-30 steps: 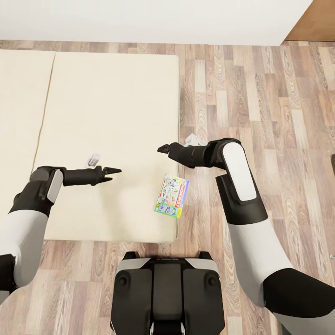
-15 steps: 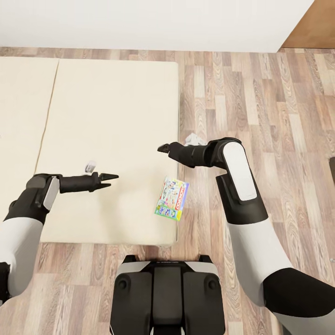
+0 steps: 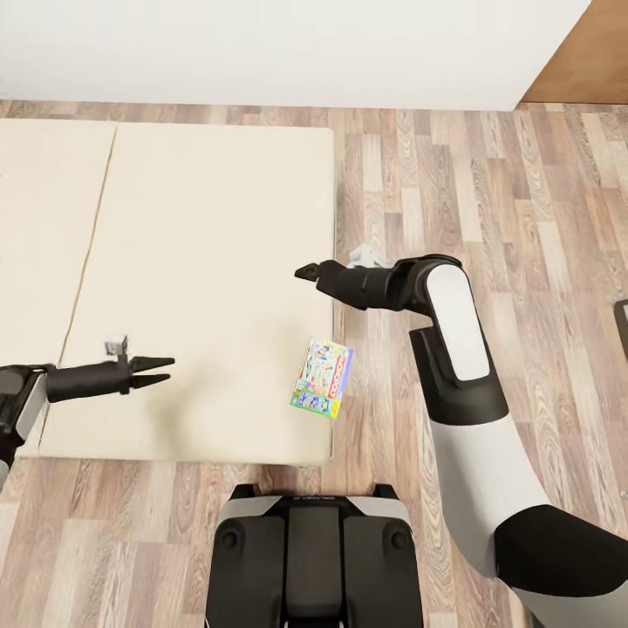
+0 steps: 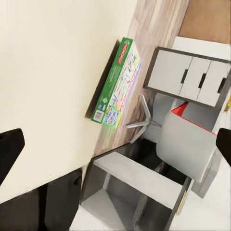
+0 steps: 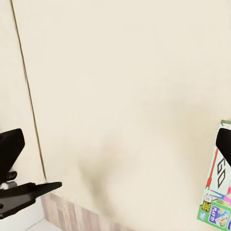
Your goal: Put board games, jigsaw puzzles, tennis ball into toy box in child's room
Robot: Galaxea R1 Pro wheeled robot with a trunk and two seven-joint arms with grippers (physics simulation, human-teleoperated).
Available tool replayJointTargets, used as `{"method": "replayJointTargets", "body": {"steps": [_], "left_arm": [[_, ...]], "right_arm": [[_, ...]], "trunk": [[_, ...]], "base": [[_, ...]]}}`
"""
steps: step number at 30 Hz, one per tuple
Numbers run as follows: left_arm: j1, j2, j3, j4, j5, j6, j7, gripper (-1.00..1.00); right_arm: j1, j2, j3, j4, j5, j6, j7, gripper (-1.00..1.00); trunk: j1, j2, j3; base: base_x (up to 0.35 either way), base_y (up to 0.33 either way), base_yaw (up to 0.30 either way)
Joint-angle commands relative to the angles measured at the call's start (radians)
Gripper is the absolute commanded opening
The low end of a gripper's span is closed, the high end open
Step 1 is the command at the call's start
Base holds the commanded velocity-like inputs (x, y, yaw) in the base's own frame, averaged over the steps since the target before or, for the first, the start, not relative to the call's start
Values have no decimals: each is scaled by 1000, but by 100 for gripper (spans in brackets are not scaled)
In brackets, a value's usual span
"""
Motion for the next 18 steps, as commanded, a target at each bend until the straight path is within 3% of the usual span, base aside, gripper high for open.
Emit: {"method": "replayJointTargets", "body": {"steps": [1, 4, 11, 18], "left_arm": [[11, 10, 0, 0, 2, 8, -21, 100], [65, 50, 0, 0, 0, -1, -90, 100], [172, 128, 0, 10, 3, -68, -145, 100], [248, 151, 0, 17, 3, -131, -204, 100]], "right_arm": [[1, 0, 0, -2, -8, 3, -10, 100], [20, 0, 0, -6, -8, 1, -10, 100], [57, -1, 0, -23, -8, 3, -10, 100], [95, -28, 0, -43, -8, -4, -10, 100]], "trunk": [[1, -1, 1], [1, -1, 6], [1, -1, 17], [1, -1, 29]], "base": [[0, 0, 0], [0, 0, 0], [0, 0, 0], [0, 0, 0]]}}
